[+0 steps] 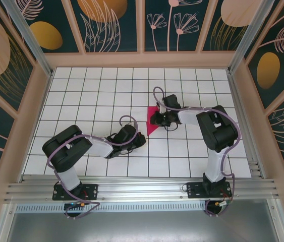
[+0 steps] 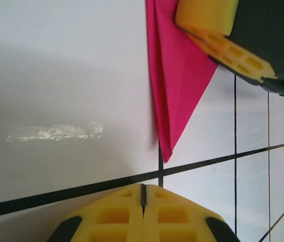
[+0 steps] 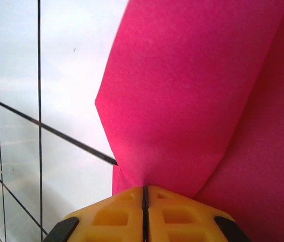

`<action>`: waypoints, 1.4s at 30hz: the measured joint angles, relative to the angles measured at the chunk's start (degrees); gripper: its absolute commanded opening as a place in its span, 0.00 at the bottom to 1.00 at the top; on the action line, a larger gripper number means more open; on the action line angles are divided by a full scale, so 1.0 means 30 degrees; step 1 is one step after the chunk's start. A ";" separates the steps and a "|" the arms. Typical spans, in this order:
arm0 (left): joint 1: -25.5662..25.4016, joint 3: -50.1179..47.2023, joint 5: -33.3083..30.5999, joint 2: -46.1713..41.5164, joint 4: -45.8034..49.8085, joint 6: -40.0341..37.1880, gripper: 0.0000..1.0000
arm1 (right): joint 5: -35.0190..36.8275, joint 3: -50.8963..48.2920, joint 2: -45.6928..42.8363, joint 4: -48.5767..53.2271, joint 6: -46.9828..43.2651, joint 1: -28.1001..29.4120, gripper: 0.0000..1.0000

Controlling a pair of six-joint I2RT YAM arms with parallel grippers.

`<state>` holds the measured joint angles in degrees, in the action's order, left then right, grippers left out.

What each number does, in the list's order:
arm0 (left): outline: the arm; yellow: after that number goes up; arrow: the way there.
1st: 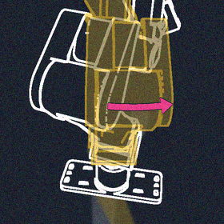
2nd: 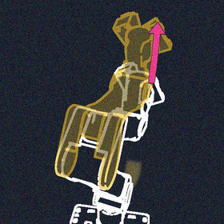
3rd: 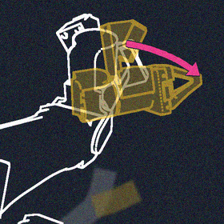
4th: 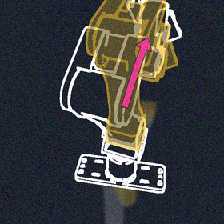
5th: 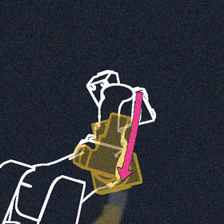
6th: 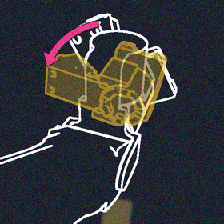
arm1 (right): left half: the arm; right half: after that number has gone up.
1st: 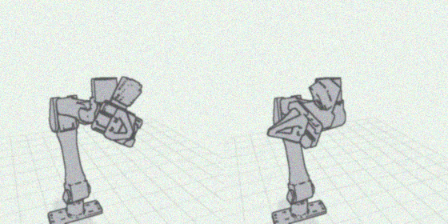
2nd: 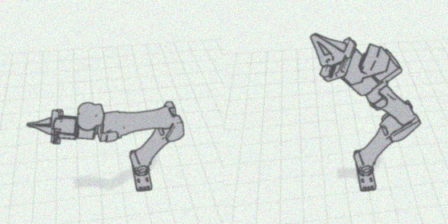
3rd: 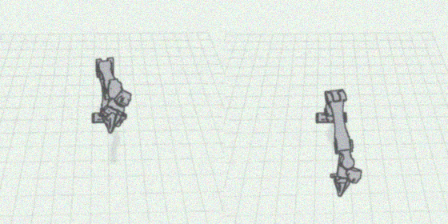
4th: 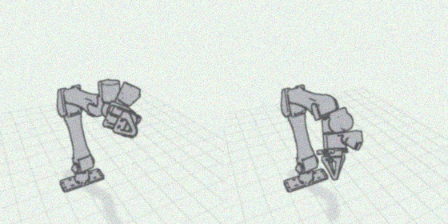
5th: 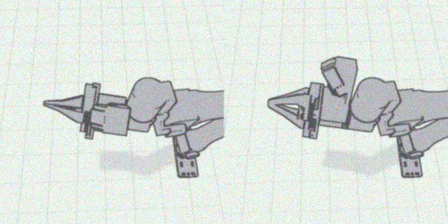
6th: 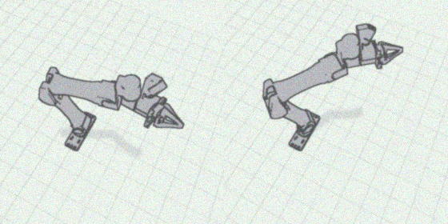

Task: Fold a paper plane with a square sheet of paper (pick it up from the middle)
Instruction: Fourth fold the wing at the center of the table.

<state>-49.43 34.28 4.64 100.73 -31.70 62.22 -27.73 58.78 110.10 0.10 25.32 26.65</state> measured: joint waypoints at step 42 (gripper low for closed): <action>-0.0022 -0.1122 -0.1231 -0.1953 0.0539 -0.0029 0.11 | 0.2441 -0.4022 -0.3526 -0.2127 0.6171 0.4138 0.10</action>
<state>-49.50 30.92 0.95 94.87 -30.09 62.13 -20.40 46.72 99.53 -6.28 43.83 39.07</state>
